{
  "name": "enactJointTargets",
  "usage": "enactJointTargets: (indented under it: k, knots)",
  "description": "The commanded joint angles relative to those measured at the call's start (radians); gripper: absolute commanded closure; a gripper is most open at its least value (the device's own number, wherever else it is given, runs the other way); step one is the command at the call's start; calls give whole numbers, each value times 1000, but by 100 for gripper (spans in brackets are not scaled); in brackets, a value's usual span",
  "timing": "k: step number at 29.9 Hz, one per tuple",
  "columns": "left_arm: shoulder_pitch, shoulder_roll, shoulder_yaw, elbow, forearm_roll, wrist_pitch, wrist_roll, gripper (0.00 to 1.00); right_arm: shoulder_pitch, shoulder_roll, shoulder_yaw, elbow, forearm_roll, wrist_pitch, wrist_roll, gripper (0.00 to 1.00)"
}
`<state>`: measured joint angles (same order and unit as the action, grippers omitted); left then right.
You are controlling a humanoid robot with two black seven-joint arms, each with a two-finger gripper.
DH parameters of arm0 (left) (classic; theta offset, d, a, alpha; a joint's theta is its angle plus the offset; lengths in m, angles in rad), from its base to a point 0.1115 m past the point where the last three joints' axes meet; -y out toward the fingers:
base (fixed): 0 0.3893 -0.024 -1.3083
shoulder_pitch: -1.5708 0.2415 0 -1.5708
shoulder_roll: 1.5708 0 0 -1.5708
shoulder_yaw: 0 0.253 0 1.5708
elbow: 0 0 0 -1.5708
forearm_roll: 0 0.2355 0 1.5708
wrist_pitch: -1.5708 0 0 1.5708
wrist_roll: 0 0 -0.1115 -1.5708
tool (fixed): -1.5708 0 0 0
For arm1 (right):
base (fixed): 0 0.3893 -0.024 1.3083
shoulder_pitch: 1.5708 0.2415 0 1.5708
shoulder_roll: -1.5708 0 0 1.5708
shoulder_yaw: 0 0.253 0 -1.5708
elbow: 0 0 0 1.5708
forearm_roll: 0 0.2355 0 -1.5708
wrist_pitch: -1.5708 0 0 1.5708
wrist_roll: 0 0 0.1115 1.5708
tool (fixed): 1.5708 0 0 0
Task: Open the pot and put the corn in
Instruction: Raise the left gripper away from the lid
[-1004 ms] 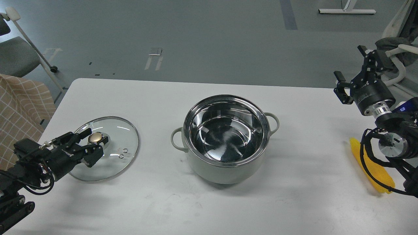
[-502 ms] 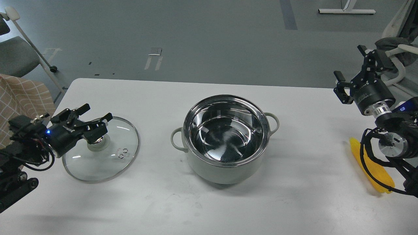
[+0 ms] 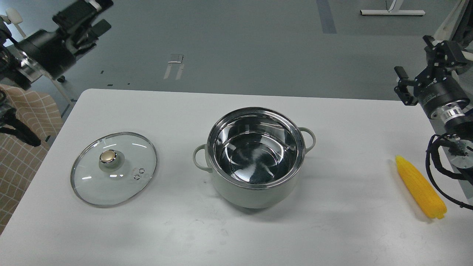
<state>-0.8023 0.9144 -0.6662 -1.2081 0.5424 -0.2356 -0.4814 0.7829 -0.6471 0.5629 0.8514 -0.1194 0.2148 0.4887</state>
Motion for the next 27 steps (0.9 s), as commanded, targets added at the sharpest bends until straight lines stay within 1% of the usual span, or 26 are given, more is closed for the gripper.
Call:
enactJointTargets:
  k: [1, 3, 6, 8, 14, 17, 20, 22, 27]
  knots:
    - [-44, -136, -48, 68, -171, -7, 55, 3, 51, -49, -37, 2, 3, 0, 0, 0]
    - [-48, -208, -106, 125, -202, -5, 64, 2, 71, -80, -64, 2, 3, 0, 0, 0]
    - [-40, -287, -176, 163, -203, -4, 70, 2, 101, -135, -113, 18, 4, 0, 0, 0]
    - [-34, -302, -190, 163, -206, -5, 69, 2, 107, -164, -124, 35, 4, 0, 0, 0]
    - [23, -360, -216, 163, -208, -19, 69, 2, 108, -333, -135, 116, -2, 1, 0, 0]
    - [32, -391, -216, 163, -209, -19, 67, 2, 104, -396, -155, 144, -8, 8, 0, 0]
    - [32, -413, -217, 163, -209, -13, 67, 2, 104, -468, -170, 182, -74, 11, 0, 0]
    - [32, -419, -217, 163, -209, -16, 67, 2, 102, -496, -170, 196, -117, 14, 0, 0]
    - [32, -428, -219, 163, -209, -19, 67, 2, 98, -592, -173, 251, -345, 20, 0, 0]
